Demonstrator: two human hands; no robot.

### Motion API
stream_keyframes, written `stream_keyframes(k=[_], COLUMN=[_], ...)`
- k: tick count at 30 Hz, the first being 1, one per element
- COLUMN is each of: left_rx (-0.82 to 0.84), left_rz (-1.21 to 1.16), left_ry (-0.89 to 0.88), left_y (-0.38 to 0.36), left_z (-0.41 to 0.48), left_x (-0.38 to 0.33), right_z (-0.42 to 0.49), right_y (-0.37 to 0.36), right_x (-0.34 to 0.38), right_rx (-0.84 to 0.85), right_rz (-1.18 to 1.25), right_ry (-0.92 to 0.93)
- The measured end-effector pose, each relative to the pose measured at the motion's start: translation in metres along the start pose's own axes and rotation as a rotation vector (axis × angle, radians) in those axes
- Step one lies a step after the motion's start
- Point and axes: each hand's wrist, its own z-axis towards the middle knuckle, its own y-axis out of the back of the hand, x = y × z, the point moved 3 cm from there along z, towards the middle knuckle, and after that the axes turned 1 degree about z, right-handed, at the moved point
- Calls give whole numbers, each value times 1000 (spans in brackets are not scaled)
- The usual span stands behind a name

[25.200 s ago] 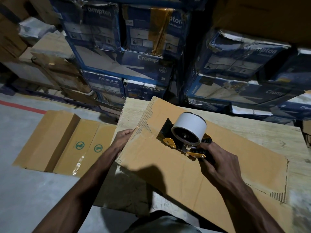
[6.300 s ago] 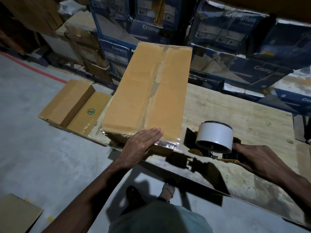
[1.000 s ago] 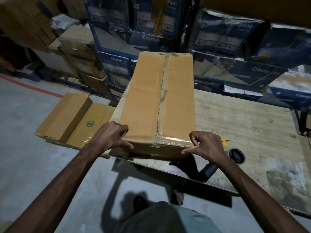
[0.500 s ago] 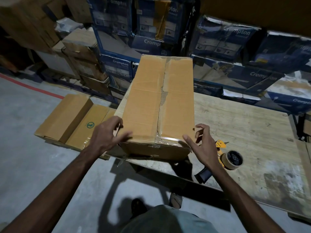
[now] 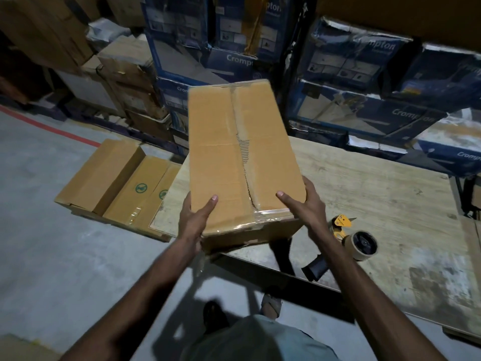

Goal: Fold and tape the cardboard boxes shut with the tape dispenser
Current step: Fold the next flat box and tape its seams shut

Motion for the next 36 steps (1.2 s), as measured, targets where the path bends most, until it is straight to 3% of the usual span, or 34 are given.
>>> stream_keyframes(k=[4, 8, 12, 15, 17, 20, 23, 25, 27, 29, 31, 36], left_rx=[-213, -272, -304, -128, -16, -132, -320, -269, -119, -5, 5, 13], left_rz=[-68, -264, -257, -302, -284, -102, 285, 741, 1143, 1344, 1439, 1368], left_ry=[119, 212, 296, 461, 510, 293, -269, -637, -814, -742, -602, -474], left_y=[-39, -98, -144, -158, -149, -114, -60, -32, -7, 22, 43, 40], left_z=[-65, -96, -96, -86, -86, -74, -15, 38, 94, 134, 159, 167], left_x=[29, 47, 35, 27, 19, -11, -48, -73, -98, -117, -122, -123], right_z=[41, 80, 97, 89, 70, 22, -31, -52, -59, -60, -58, -47], right_y=[21, 24, 16, 18, 17, 5, -26, -51, -69, -76, -76, -68], right_x=[14, 33, 25, 23, 28, 37, 47, 47, 39, 31, 29, 26], right_rx=[79, -70, -166, -179, -135, -28, 90, 143, 139, 96, 64, 83], right_rz=[-307, -896, -815, -605, -605, -653, -678, -710, -734, -789, -777, -866], right_ry=[146, 385, 314, 255, 234, 272, 346, 352, 334, 332, 331, 373])
